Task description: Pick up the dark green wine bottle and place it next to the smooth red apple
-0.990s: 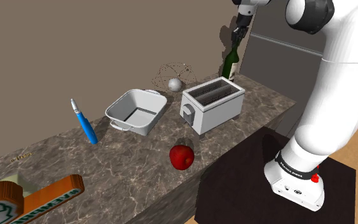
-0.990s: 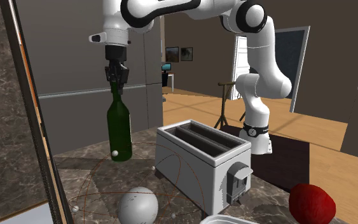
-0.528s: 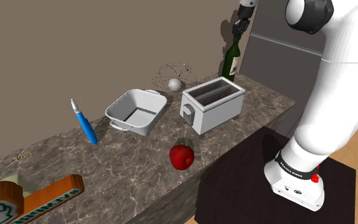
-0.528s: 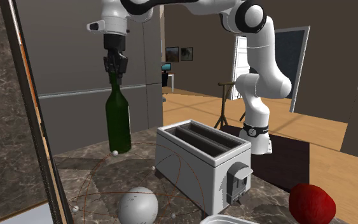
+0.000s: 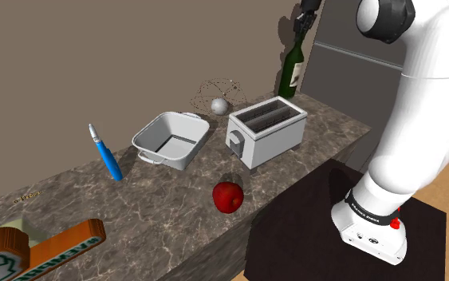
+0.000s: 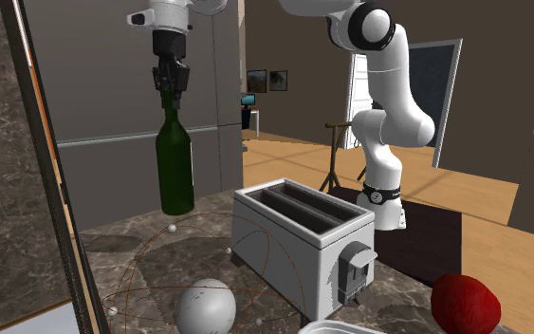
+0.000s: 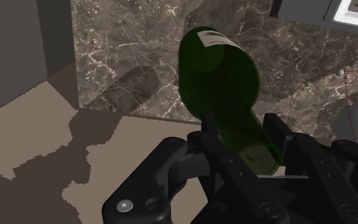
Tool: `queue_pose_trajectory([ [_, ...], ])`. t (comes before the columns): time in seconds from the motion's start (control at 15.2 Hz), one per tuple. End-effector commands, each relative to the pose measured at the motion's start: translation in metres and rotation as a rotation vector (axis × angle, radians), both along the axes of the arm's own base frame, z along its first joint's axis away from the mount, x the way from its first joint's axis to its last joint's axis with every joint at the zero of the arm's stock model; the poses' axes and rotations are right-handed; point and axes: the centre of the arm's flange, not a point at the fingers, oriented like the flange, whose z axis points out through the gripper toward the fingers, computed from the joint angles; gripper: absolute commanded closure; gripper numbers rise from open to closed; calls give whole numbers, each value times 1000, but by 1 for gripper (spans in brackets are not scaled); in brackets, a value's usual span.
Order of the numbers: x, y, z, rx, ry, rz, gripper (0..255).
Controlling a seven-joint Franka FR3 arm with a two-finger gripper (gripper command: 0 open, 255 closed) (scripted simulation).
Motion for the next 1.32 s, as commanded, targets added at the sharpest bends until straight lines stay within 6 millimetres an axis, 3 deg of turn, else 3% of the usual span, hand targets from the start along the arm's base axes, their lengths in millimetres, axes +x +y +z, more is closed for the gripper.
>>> queue_pose_trajectory([
  [0.0, -1, 0, 11, 0, 0, 0, 255],
  [0.59, -1, 0, 55, 0, 0, 0, 255],
  [1.25, -8, 131, 55, 0, 0, 0, 255],
])
